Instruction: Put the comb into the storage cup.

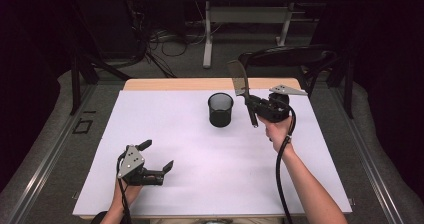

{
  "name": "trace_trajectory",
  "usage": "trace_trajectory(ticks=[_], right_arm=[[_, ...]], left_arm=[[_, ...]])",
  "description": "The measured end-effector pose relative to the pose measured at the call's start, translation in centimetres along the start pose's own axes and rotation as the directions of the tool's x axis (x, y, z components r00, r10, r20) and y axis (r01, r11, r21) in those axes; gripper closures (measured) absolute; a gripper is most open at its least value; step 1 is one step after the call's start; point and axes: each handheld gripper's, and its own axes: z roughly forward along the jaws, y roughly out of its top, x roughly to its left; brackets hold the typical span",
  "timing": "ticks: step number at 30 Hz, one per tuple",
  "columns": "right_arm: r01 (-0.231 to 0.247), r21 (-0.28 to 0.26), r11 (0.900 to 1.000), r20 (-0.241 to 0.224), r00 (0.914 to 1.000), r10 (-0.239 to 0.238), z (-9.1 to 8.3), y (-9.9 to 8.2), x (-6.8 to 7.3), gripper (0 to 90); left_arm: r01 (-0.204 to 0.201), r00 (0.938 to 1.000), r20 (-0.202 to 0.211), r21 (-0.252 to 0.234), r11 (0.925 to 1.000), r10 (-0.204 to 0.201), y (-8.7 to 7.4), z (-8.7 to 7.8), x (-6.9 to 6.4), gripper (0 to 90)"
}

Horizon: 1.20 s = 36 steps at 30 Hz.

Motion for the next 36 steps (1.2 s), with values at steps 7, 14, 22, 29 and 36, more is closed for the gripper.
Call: trace_trajectory(ticks=[7, 14, 22, 29, 36], right_arm=[[0.011, -0.004, 0.9999, -0.005, 0.9999, -0.011, 0.7, 0.4, 0.3, 72.5], [0.031, -0.008, 0.9995, -0.007, 0.9995, -0.031, 1.3, 1.0, 0.9, 72.5], [0.058, -0.020, 0.9981, 0.003, 0.9983, -0.058, 2.0, 1.7, 1.4, 72.5], [0.080, -0.031, 0.9963, 0.007, 0.9968, -0.080, 2.7, 2.0, 2.0, 72.5], [0.079, -0.044, 0.9959, 0.009, 0.9968, -0.079, 3.4, 2.0, 2.1, 72.5]], left_arm=[[0.002, 1.0000, 0.001, 0.000, 1.0000, -0.002, 0.0, 0.1, 0.0, 0.1], [0.005, 1.0000, -0.002, -0.006, 1.0000, -0.005, 0.0, -0.1, 0.0, 0.1], [-0.005, 1.0000, -0.002, -0.002, 1.0000, 0.005, 0.0, 0.0, -0.1, 0.1], [-0.005, 1.0000, 0.000, -0.003, 1.0000, 0.005, 0.0, -0.1, -0.1, 0.1], [-0.004, 1.0000, -0.003, -0.007, 1.0000, 0.004, 0.0, -0.1, 0.0, 0.1]])
